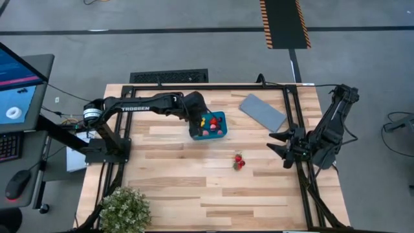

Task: Pick and placing Produce into tupperware
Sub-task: Put the yellow corn into the blue bin, then put the red strawberry into the blue bin

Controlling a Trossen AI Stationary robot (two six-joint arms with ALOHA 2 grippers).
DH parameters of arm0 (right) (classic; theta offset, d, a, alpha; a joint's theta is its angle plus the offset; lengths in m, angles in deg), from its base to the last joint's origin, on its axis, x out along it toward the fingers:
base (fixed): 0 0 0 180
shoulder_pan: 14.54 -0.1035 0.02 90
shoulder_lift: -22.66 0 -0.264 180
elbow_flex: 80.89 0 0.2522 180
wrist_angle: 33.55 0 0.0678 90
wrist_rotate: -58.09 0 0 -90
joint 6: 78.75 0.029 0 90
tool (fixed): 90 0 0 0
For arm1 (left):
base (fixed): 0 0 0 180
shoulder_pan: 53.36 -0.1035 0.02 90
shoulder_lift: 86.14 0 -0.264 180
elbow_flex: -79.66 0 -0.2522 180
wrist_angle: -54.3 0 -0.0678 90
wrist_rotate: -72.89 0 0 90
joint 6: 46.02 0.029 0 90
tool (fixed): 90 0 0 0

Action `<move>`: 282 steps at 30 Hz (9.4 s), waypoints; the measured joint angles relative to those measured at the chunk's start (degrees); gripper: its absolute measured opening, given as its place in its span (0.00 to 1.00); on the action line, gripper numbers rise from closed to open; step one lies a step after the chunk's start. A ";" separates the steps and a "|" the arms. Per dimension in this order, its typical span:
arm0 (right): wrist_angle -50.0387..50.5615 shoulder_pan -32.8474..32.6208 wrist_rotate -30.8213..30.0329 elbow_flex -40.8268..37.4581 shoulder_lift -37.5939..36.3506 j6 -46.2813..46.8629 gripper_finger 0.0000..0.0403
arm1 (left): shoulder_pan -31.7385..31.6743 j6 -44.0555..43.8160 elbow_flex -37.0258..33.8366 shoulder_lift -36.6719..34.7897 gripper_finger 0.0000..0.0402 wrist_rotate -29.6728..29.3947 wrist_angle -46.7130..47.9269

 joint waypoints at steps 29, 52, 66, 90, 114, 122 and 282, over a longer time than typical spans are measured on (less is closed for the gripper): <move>-3.55 12.32 18.20 -0.07 12.99 0.49 0.67 | 20.00 -6.39 0.55 -7.76 0.27 1.02 -7.88; -11.26 26.29 35.23 8.16 27.26 -16.14 0.67 | 36.75 -20.30 -27.35 -42.74 0.27 -23.03 -26.57; -8.39 29.54 40.95 12.48 37.43 -15.37 0.67 | 39.82 -22.74 -47.61 -51.84 0.27 -28.59 -38.54; -7.08 25.38 47.49 12.44 51.01 -6.60 0.67 | 40.41 -22.93 -52.35 -52.54 0.27 -30.42 -45.46; -12.51 30.61 53.65 12.37 57.05 -12.67 0.67 | 42.23 -23.23 -52.35 -52.54 0.27 -30.80 -45.60; -16.99 30.66 55.41 12.52 62.26 -12.77 0.66 | 43.90 -23.23 -52.35 -52.54 0.27 -30.96 -46.94; -14.22 60.98 60.63 34.77 57.42 -42.60 0.05 | 44.28 -32.48 -52.30 -52.50 0.27 -40.00 -45.07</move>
